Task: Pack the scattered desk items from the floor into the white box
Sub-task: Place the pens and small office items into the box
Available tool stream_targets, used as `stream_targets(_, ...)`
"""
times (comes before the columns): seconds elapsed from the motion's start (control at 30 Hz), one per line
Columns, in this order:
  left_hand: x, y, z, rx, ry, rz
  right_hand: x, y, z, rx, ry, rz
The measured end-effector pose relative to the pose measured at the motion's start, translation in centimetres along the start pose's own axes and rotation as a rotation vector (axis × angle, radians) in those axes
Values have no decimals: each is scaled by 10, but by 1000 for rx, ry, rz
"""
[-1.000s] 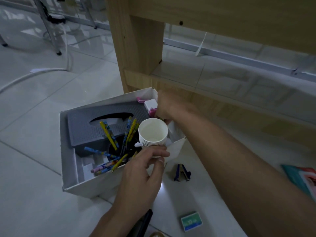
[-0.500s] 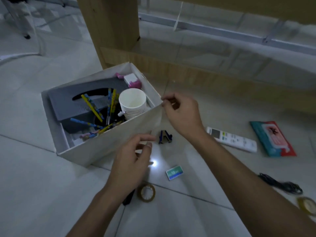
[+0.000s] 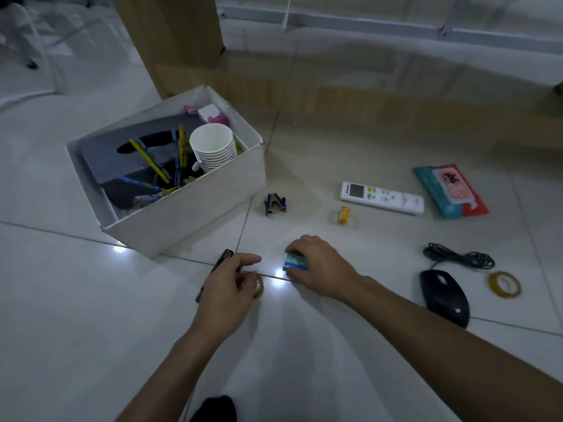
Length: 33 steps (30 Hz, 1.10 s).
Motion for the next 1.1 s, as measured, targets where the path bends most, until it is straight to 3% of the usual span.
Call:
stream_targets(0.13,-26,-7,-16,332,-580,220,8,-10,11,-26,258,-101)
stream_targets(0.2,-37,-8,-31,409,-825,392,7,-18,20,6,338,-82)
stream_targets(0.27,-43,-5,-38,451,-948,445,7,-23,25,30,392,-78)
stream_targets(0.4,-44,0,-27,505,-805,246,17,-29,15,-57,511,-121)
stream_targets(0.53,-20,-10,-12,486,-566,-84,2,-22,10,12,247,-32)
stream_targets(0.63,-6,-23,1,469,-498,-222,-30,-13,27,132,77,120)
stream_targets(0.8,-5,-39,9,471,-524,-195,-62,-3,46,184,-58,83)
stream_targets(0.93,-3,-40,16,435,-460,-170,-57,0,37,128,40,69)
stream_targets(1.1,-6,-40,10,401,-483,-131,-36,-2,18,7,-3,-25)
Point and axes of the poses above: each hand's wrist, its own y-axis towards the middle knuckle, its own x-axis out of the back of the hand, z = x × y, the point moved 4 cm from there along y, towards the middle knuckle, and after that the axes turned 14 degrees about y, right-handed, at the moved point
